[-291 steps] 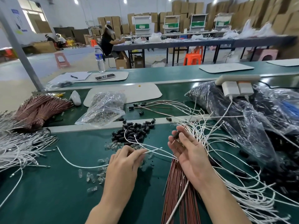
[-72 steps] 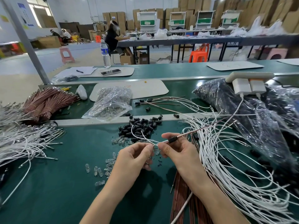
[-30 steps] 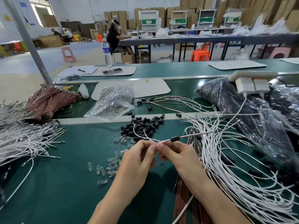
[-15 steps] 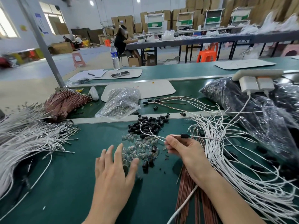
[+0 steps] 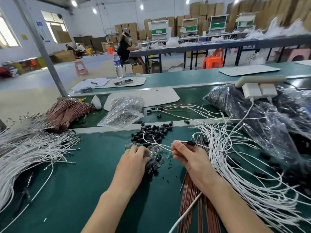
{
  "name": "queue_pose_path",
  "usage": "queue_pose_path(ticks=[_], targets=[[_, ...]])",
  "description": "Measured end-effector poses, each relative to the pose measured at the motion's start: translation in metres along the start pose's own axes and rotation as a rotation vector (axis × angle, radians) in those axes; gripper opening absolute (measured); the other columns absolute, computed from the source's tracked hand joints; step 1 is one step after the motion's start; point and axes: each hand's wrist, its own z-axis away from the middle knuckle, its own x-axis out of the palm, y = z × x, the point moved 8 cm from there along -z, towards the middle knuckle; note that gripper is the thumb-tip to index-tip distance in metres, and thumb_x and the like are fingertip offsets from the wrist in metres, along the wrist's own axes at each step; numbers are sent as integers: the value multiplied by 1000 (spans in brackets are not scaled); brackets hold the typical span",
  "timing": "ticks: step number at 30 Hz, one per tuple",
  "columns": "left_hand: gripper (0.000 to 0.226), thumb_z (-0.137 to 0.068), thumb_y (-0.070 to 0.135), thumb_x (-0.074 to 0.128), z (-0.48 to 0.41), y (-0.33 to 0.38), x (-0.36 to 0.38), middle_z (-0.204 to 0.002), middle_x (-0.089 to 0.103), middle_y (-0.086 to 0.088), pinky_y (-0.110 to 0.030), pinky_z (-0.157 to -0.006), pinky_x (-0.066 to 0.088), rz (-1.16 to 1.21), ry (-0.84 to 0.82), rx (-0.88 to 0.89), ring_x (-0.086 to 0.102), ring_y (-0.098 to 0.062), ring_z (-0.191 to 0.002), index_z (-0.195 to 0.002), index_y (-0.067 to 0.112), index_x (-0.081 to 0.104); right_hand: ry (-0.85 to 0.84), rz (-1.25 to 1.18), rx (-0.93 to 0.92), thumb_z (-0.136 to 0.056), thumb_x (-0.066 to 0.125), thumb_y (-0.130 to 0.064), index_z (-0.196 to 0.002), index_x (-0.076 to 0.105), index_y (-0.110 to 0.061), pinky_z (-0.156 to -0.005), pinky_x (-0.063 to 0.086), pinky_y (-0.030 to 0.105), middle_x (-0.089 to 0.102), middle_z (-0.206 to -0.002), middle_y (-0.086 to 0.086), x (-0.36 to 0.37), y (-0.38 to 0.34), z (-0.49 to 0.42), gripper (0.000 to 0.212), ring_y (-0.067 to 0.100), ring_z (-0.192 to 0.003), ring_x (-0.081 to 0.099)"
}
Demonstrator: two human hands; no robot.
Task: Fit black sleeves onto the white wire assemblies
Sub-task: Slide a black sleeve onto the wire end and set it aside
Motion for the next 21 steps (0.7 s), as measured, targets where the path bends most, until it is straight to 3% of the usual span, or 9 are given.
queue_pose_path(ticks=[5, 10, 15, 21], targets=[[8, -104, 24, 50, -8, 3, -4, -110, 63, 12, -29, -93, 43, -14, 38, 74, 55, -12, -106, -108, 26, 58, -23, -52, 28, -82, 73, -16, -80, 82, -8, -65, 58, 20, 75, -86, 11, 1, 0, -2, 11, 13, -73, 69], [25, -104, 23, 51, -5, 5, -14, -115, 66, 11, -27, -93, 44, 84, 175, 97, 57, -10, -109, -127, 23, 61, -48, -88, 41, -86, 72, -15, -84, 82, -9, -67, 58, 20, 76, -88, 10, 0, 1, -5, 12, 13, -75, 70], [19, -102, 24, 58, -4, 27, -24, -103, 69, 23, -10, -80, 47, 613, 263, 74, 65, 0, -100, -115, 32, 68, -58, -103, 61, -79, 75, -20, -81, 82, -12, -66, 57, 19, 76, -86, 7, 3, 5, -8, 11, 11, -74, 70], [21, -96, 18, 67, 3, 43, 4, -100, 74, 7, -24, -85, 56, 1019, 177, -59, 71, -11, -95, -113, 30, 68, -77, -97, 63, -74, 76, -23, -79, 82, -13, -65, 57, 18, 76, -83, 5, 5, 7, -11, 13, 8, -72, 71]])
